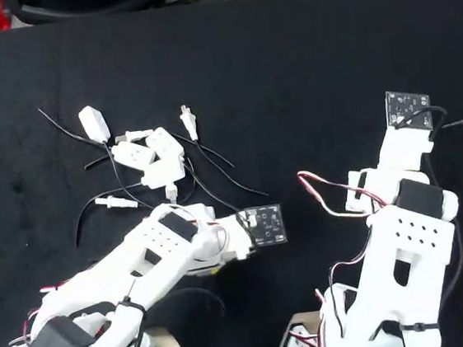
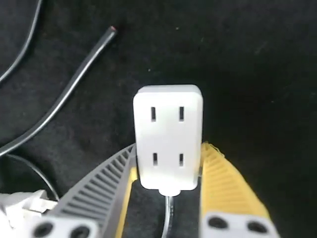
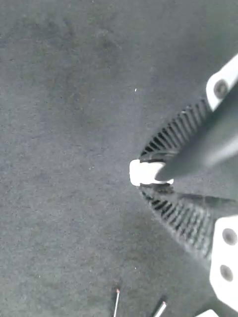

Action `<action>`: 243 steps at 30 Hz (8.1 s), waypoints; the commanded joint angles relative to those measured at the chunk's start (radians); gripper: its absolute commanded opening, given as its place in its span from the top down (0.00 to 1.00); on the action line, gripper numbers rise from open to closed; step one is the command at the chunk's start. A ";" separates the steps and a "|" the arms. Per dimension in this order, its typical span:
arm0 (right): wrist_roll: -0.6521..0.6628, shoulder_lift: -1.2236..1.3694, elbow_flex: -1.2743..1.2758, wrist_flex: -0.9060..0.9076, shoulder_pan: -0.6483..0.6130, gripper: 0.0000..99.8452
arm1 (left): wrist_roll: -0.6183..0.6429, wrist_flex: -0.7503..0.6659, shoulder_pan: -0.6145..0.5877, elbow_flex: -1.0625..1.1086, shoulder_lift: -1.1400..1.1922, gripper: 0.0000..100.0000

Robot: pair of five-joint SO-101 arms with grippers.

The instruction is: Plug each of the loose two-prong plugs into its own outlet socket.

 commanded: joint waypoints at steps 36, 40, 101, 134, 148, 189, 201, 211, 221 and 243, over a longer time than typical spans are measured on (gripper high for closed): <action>0.003 -0.001 -0.042 -0.021 -0.157 0.99 | 0.491 0.265 -0.229 -0.251 -0.060 0.73; -0.003 -0.002 -0.015 -0.038 -0.298 0.99 | 0.540 0.388 -0.295 -0.272 -0.252 0.73; -0.123 -0.019 0.401 -0.618 -1.014 0.99 | 0.304 0.482 -0.964 0.661 -1.504 0.73; -0.173 -0.013 0.426 -0.649 -1.074 0.99 | 0.304 0.480 -0.963 0.662 -1.504 0.73; -0.172 -0.010 0.476 -0.701 -1.074 0.99 | 0.304 0.480 -0.963 0.668 -1.504 0.73; 0.252 -0.019 -0.048 0.288 -1.051 0.78 | 0.362 0.427 -0.483 0.443 -1.369 0.73; 0.516 -0.021 -0.062 0.384 -0.740 0.99 | 0.385 -0.011 -0.203 0.275 -0.448 0.73; 0.609 -0.021 -0.056 0.345 -0.575 0.99 | 0.376 -0.114 -0.203 0.131 -0.147 0.73; 0.608 -0.021 -0.062 0.341 -0.575 0.99 | 0.247 0.089 -0.199 0.119 -0.146 0.73; 0.529 -0.021 -0.064 0.292 -0.578 0.99 | 0.528 0.192 -0.139 0.160 -0.265 0.73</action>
